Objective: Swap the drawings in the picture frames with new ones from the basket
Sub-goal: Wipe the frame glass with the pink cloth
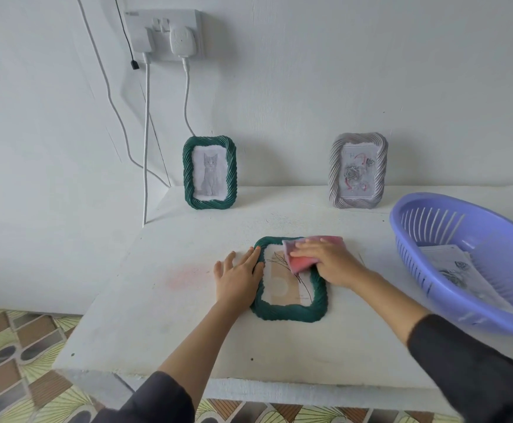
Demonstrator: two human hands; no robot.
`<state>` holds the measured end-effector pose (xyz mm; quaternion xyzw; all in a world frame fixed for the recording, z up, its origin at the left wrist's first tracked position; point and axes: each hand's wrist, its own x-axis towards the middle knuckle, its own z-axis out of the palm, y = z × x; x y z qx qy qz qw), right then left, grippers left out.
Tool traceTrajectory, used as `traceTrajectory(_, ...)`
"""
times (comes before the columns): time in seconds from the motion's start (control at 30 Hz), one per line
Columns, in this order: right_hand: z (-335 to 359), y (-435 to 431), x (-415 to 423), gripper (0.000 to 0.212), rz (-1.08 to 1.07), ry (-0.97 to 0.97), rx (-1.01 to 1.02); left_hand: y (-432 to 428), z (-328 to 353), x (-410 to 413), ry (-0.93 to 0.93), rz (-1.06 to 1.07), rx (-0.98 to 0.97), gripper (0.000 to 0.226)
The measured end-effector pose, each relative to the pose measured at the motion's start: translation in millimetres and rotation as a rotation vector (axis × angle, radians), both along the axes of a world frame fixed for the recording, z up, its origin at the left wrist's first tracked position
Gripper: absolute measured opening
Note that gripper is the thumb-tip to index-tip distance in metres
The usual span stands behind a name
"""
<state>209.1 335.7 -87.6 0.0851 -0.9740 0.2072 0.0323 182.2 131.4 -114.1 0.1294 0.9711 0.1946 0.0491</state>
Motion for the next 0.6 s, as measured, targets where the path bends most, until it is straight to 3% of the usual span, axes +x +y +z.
traceTrajectory(0.07,-10.4,-17.3,-5.0,0.065,-0.026,0.047,-0.046,0.2,-0.6,0.3,-0.002,0.006,0.002,0.046)
traceTrajectory(0.3,-9.7,-8.1,50.8,0.070,0.319,-0.116,-0.064,1.0,0.6,2.6,-0.003,0.004,-0.007,0.046)
traceTrajectory(0.37,1.3,6.4,48.7,0.071,0.265,-0.128,-0.050,1.8,2.0,3.3,-0.001,-0.005,-0.013,0.046)
traceTrajectory(0.5,11.0,-0.5,9.9,0.065,0.021,0.024,0.001,1.1,3.8,0.8,-0.006,0.001,-0.020,0.046)
traceTrajectory(0.6,-7.8,-22.2,1.6,0.064,0.002,0.047,-0.039,1.3,2.3,2.1,-0.023,0.000,-0.014,0.046)
